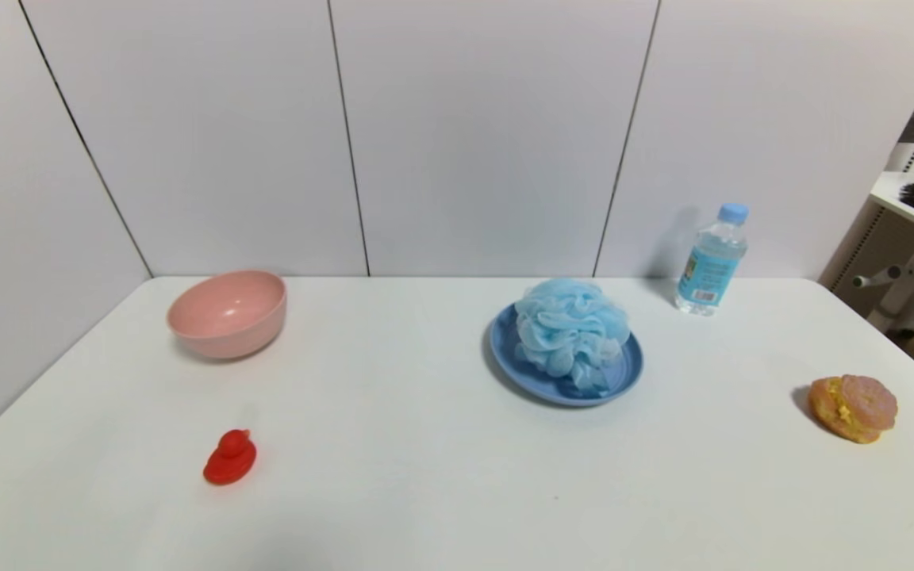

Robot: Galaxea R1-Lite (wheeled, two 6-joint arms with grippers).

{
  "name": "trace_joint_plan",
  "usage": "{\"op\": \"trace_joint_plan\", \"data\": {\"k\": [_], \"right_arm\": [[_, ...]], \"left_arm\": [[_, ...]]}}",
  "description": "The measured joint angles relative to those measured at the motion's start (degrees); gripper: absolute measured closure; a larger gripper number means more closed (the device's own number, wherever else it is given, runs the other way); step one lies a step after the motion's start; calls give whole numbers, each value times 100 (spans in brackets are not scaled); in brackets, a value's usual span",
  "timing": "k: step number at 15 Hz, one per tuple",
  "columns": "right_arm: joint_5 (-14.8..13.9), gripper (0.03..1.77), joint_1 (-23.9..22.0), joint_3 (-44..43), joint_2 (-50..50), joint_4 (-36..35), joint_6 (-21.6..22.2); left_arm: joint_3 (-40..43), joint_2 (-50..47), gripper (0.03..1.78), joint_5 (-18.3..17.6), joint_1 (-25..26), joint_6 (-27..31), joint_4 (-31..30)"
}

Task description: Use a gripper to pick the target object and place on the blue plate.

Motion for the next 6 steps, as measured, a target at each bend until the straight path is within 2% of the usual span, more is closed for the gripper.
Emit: {"op": "trace_joint_plan", "data": {"k": [6], "right_arm": [[-2, 11, 0, 0, -2, -11, 7]], "left_arm": [[0, 0, 12, 2, 0, -2, -2]]}}
